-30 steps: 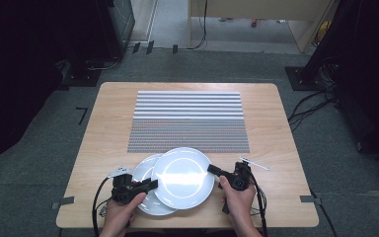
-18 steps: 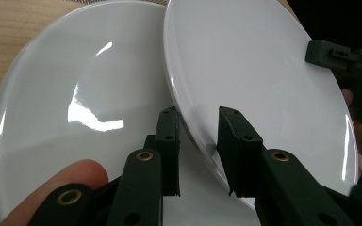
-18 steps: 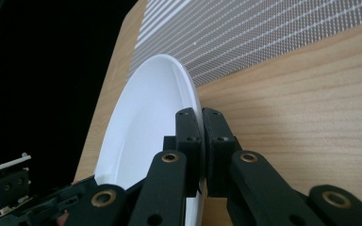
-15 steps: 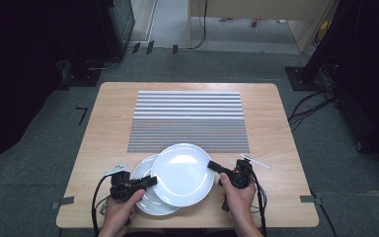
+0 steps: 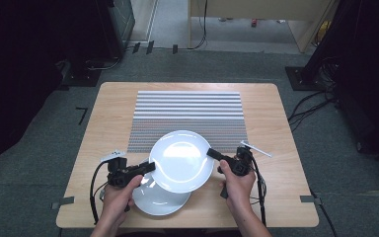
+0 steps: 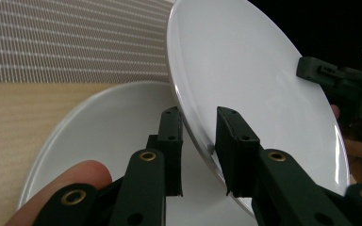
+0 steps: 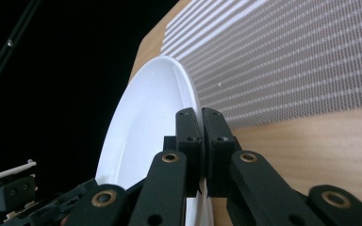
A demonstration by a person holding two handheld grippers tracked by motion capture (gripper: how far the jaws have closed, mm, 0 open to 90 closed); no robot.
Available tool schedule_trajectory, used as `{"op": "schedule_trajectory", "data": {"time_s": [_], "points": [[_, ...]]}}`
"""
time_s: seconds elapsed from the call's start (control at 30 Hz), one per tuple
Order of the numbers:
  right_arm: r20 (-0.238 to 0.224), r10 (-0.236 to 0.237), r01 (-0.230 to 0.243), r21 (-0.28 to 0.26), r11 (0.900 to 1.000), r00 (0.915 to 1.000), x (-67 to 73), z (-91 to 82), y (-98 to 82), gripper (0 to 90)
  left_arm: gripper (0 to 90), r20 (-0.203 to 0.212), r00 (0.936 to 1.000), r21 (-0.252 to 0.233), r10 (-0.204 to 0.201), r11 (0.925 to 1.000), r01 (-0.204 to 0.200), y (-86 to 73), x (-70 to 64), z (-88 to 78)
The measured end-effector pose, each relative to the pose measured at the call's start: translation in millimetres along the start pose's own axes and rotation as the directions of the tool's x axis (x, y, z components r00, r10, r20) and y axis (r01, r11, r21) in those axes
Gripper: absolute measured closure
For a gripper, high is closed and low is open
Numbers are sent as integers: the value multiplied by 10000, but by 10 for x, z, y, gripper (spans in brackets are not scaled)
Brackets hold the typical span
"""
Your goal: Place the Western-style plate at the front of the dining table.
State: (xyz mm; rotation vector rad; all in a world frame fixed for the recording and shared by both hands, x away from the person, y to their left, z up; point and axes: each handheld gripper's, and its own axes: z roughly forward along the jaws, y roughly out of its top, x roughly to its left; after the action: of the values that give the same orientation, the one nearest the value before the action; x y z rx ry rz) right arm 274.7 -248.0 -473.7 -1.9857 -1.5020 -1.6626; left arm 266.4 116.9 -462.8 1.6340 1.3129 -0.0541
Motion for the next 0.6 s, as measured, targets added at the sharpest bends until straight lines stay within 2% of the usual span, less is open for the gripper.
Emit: {"op": "schedule_trajectory", "data": {"time_s": [0.13, 0.33, 0.47, 0.6], "points": [[-91, 10, -12, -134, 9999, 10000, 65, 48, 122, 870, 729, 18, 10000, -143, 80, 9999, -80, 163, -1, 6], [-128, 1, -5, -342, 9994, 9999, 164, 131, 308, 871, 736, 166, 9999, -307, -20, 9995, 25, 396, 40, 52], [-136, 12, -19, -501, 9987, 9999, 206, 191, 424, 871, 733, 70, 9999, -365, 144, 9992, -141, 552, 39, 90], [-136, 42, -51, -649, 9979, 9999, 246, 240, 540, 871, 734, 91, 9999, -428, 145, 9990, -140, 695, 49, 136]]}}
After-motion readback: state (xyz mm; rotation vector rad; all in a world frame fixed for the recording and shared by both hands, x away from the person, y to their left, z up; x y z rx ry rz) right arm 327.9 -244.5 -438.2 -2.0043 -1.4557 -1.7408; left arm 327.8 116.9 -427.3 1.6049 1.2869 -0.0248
